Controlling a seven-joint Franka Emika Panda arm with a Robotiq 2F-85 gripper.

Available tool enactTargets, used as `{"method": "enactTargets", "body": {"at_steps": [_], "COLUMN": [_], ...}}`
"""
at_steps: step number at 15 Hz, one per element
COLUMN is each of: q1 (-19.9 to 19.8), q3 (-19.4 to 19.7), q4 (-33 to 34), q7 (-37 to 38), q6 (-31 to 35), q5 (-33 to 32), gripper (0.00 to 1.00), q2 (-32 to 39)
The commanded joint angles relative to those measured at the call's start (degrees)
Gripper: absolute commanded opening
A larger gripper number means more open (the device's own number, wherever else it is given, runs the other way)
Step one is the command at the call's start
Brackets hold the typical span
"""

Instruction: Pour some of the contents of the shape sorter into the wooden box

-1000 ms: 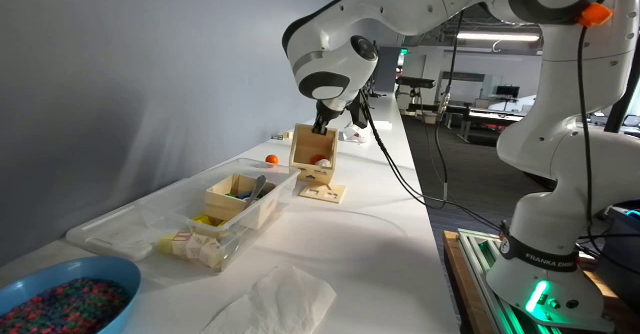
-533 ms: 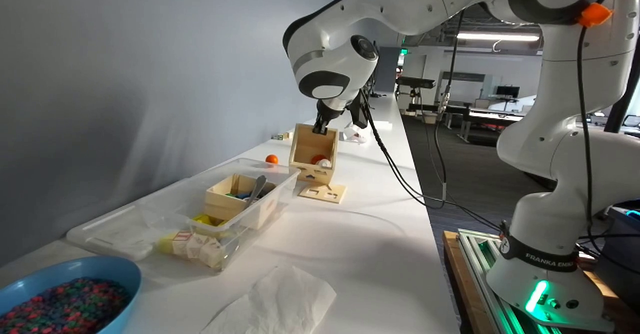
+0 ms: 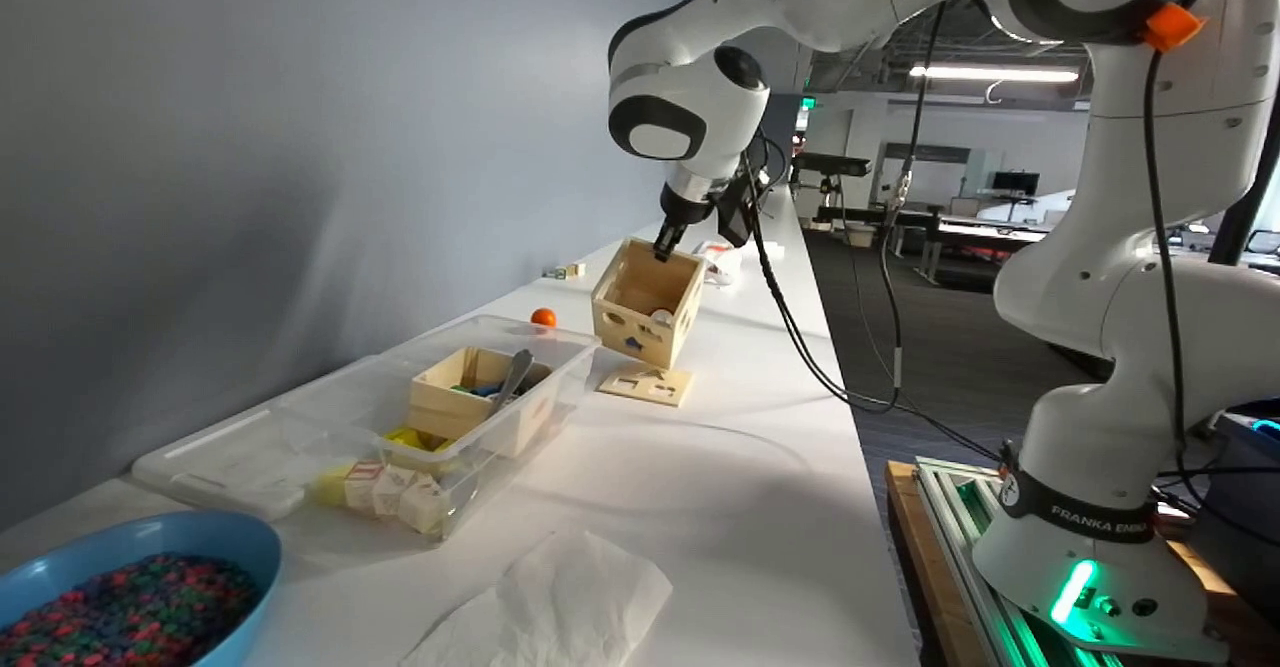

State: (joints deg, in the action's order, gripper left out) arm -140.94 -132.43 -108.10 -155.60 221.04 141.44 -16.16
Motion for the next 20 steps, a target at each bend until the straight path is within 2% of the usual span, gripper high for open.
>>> {"method": "enactTargets", "body": {"at_steps": [1,2,7,12,13,14,17,18,19,20], "q1": [-0.01,0.06,0.06,0.10,11.57,13.81,27.09,28.58,33.55,38.69], "q3": [2.37,0.56,-1.84,-5.07,5.99,7.74,19.90,21.61,26.11,29.52], "q4": [4.19,0.55,-2.87,-10.17,-11.35,-12.60,-13.55,-12.83,-12.26,-14.20], "q7": [-5.20,-0.90,-1.79,-1.69,-0.98,-0.36,-1.19,-2.57,-3.29,5.00], "q6": [4.39,6.39,11.31,10.80,10.48,10.68,13.48,14.25,14.88,14.38], "q5": [7.46,2.29,2.49,2.49,2.35,2.07,1.46,2.41,2.40,-3.07], "gripper": [0.03,0.03,0.03,0.03,0.03,0.03,0.03,0.03,0.03,0.13], "q2": [2.99,8.43,14.64,20.84,21.39,22.81,27.59,27.67,28.27,28.33]}}
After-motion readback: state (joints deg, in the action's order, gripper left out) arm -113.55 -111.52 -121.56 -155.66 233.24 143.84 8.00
